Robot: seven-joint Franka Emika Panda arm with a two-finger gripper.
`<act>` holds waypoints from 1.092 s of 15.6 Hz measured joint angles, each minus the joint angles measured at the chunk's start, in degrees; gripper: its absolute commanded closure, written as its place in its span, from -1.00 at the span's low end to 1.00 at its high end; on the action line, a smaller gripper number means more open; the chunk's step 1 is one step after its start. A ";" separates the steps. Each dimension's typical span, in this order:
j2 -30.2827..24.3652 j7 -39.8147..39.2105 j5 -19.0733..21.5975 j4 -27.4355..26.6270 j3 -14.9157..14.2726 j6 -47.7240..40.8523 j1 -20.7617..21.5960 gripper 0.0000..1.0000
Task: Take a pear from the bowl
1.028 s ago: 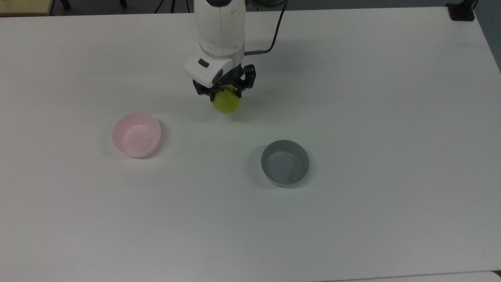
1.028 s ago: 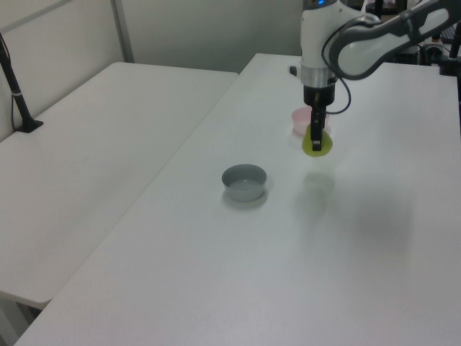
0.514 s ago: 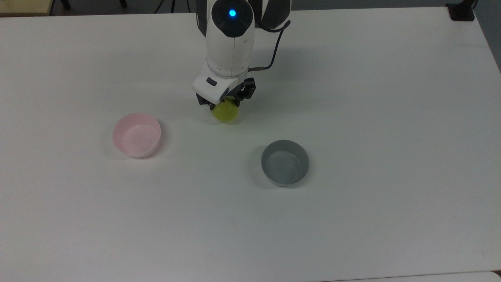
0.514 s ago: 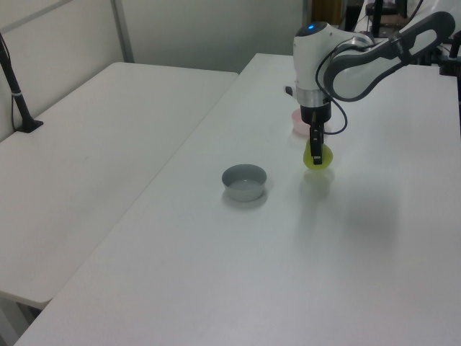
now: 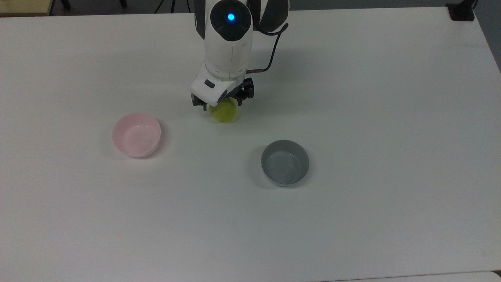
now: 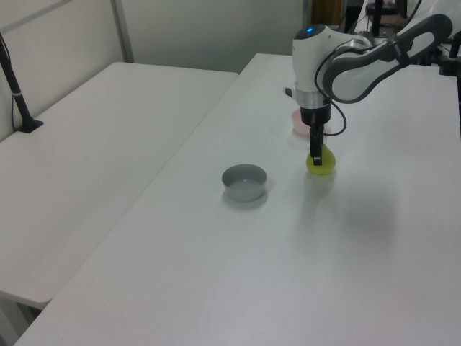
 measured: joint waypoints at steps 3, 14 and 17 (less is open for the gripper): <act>-0.10 0.00 0.00 0.26 0.00 0.00 -0.19 -1.00; -11.36 3.39 0.80 8.78 -0.21 -13.04 -5.08 -1.00; -15.08 3.39 1.07 8.78 -0.35 -16.36 -6.72 -1.00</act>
